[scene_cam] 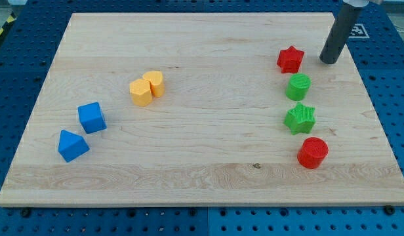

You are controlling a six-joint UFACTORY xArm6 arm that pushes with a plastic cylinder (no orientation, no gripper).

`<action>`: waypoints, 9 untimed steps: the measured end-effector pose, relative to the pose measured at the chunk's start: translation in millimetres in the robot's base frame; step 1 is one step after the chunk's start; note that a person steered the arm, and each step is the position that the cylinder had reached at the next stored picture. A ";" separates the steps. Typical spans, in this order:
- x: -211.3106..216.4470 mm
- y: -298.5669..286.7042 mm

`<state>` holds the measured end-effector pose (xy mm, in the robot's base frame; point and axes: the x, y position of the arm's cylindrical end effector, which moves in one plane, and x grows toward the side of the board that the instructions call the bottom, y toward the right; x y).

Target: Move red star left diagonally towards green circle

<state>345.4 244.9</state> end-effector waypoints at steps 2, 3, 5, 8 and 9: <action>0.0 -18.0; 5.2 -36.5; 30.6 -73.3; 30.4 -111.5; 30.4 -88.9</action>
<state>375.8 156.0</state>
